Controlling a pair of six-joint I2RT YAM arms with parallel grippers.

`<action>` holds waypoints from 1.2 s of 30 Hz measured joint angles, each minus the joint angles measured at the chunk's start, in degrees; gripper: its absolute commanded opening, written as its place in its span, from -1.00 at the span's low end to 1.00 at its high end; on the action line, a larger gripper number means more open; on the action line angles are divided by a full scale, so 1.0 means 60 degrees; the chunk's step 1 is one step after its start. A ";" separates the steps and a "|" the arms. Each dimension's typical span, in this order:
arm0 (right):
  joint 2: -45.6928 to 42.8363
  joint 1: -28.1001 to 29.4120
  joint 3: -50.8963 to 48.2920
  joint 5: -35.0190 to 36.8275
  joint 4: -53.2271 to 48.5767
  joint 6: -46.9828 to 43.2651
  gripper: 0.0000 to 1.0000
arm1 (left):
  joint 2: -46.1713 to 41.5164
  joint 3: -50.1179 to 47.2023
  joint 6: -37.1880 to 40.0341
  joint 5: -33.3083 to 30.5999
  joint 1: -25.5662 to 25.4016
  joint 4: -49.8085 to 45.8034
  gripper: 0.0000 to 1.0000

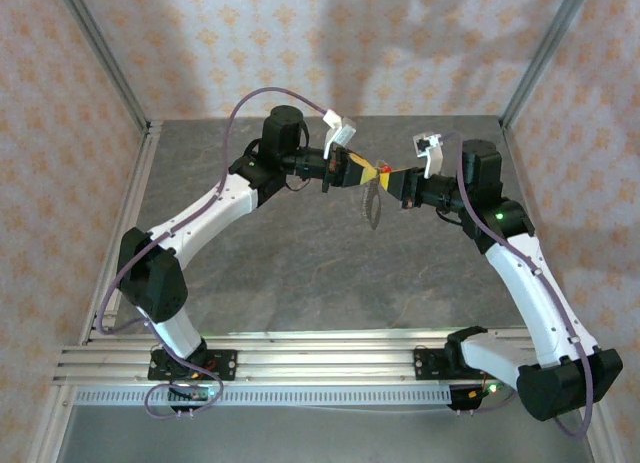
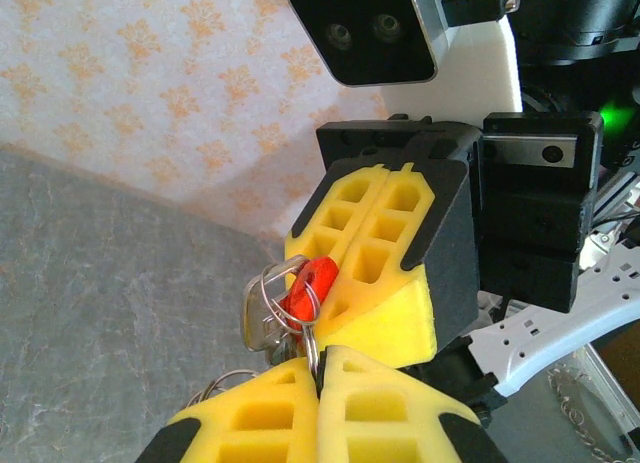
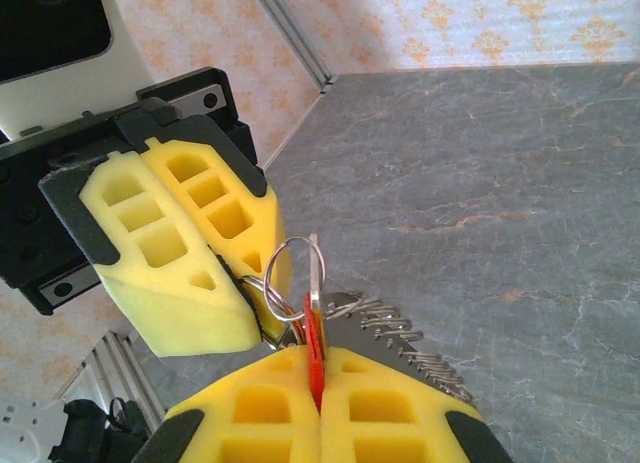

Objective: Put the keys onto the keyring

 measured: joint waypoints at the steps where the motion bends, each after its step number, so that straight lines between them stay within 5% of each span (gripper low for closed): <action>1: -0.0022 0.0004 -0.0004 0.0040 -0.0015 0.0000 -1.00 | 0.0000 0.0000 0.0000 -0.0025 0.0000 0.0000 -1.00; 36: 0.0142 0.0124 0.0328 0.0430 -0.0543 -0.0211 -1.00 | 0.0164 0.0331 -0.0481 -0.0619 -0.0051 0.0200 -1.00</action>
